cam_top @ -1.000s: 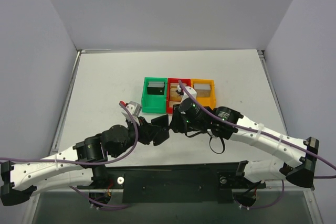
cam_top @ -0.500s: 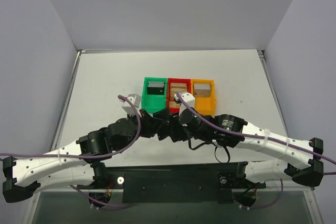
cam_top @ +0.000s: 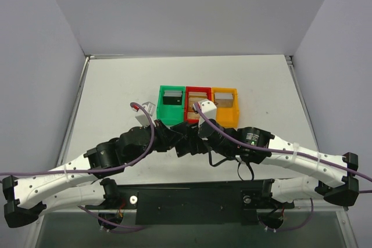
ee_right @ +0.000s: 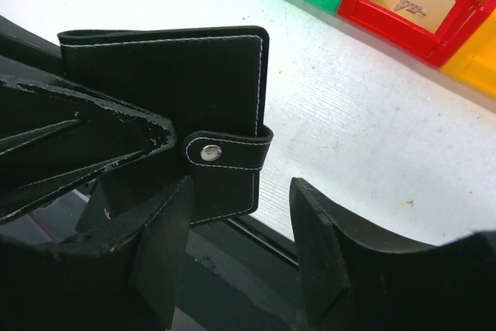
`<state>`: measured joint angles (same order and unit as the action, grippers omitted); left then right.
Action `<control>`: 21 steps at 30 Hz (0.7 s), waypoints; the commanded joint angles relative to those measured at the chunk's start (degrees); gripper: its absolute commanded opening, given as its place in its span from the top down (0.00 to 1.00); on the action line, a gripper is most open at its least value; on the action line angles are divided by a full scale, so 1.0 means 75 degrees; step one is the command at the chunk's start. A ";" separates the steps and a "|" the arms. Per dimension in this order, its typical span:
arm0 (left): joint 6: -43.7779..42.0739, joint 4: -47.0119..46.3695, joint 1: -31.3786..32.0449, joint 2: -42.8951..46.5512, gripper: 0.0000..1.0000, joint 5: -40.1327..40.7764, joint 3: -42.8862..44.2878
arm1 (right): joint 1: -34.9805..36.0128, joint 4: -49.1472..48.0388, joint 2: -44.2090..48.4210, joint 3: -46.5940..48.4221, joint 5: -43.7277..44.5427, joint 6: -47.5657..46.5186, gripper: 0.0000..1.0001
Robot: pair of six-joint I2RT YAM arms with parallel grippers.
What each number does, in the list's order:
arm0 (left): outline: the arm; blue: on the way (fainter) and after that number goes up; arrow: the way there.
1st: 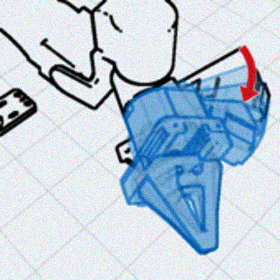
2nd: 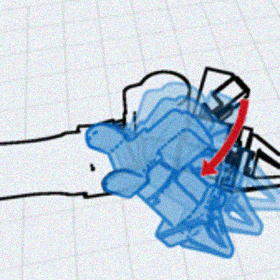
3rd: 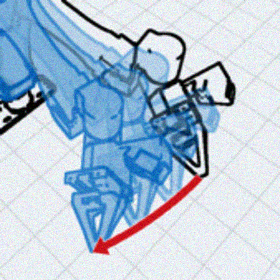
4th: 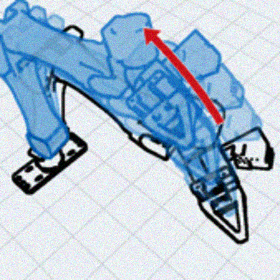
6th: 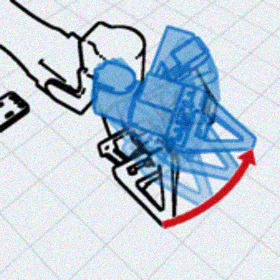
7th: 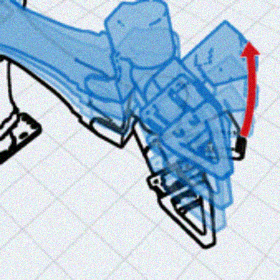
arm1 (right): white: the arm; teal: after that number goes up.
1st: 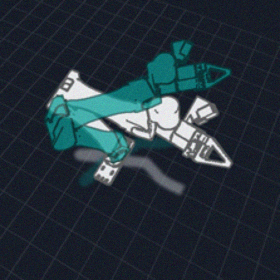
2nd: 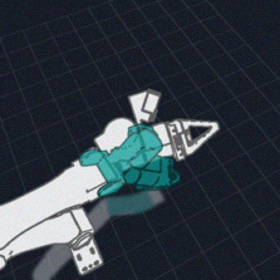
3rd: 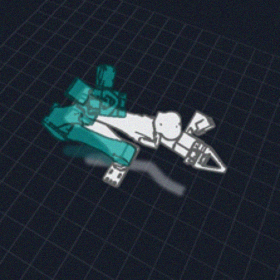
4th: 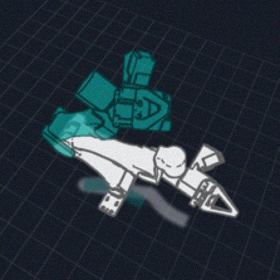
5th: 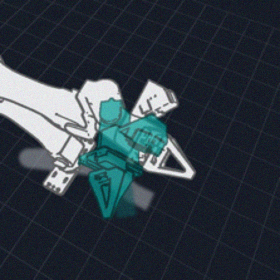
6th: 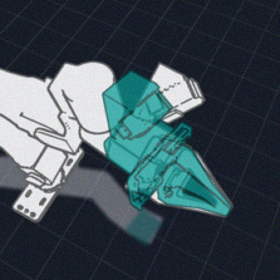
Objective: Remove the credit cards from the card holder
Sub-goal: Open the card holder.
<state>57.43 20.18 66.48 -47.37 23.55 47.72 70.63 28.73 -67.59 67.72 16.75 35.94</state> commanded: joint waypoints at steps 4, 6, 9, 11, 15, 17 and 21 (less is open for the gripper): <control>0.0335 -0.0453 -0.0075 -0.0011 1.00 -0.0632 0.0363 | 0.0110 -0.0163 0.0048 0.0415 0.0251 -0.0152 0.52; 0.0335 -0.0465 -0.0075 -0.0082 1.00 -0.0691 0.0410 | 0.0122 -0.0163 -0.0011 0.0450 0.0262 -0.0152 0.51; 0.0358 -0.0570 -0.0075 -0.0117 1.00 -0.0819 0.0410 | 0.0133 -0.0011 -0.0116 0.0544 0.0367 -0.0175 0.52; 0.0370 -0.0605 -0.0075 -0.0117 1.00 -0.0866 0.0433 | 0.0145 0.0141 -0.0233 0.0638 0.0426 -0.0175 0.53; 0.0394 -0.0710 -0.0075 -0.0070 1.00 -0.0925 0.0516 | 0.0180 0.0411 -0.0491 0.0802 0.0496 -0.0175 0.56; 0.0394 -0.0792 -0.0075 -0.0082 1.00 -0.0972 0.0551 | 0.0227 0.0540 -0.0597 0.0895 0.0555 -0.0175 0.57; 0.0394 -0.0979 -0.0075 -0.0105 1.00 -0.1054 0.0644 | 0.0274 0.0693 -0.0761 0.0978 0.0614 -0.0152 0.58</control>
<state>59.27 20.45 65.52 -48.62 19.33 47.79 72.10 32.21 -71.46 73.14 18.61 34.81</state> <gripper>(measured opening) 0.241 0.426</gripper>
